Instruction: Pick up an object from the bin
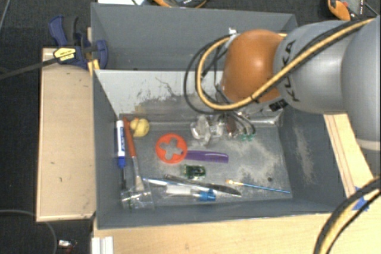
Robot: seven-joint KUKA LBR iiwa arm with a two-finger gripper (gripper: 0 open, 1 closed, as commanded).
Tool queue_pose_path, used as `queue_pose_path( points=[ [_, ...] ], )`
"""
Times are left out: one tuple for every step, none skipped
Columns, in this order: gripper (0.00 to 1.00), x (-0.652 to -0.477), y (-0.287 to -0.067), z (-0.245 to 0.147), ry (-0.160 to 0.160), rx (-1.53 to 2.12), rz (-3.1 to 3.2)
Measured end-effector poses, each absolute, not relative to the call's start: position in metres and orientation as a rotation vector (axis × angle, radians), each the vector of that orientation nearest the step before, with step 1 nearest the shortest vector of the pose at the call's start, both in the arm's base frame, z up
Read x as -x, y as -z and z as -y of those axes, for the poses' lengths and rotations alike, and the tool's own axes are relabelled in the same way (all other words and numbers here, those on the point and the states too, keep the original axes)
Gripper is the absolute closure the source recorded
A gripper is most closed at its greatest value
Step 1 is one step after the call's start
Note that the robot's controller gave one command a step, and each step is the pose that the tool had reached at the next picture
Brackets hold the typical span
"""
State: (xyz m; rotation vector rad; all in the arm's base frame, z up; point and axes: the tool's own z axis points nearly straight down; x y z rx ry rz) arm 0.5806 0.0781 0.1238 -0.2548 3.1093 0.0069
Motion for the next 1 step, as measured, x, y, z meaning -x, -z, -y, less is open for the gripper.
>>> queue_pose_path(
  points=[
    [1.00,-0.5792,-0.1395,-0.0779,-0.006,0.256,-3.115]
  ],
)
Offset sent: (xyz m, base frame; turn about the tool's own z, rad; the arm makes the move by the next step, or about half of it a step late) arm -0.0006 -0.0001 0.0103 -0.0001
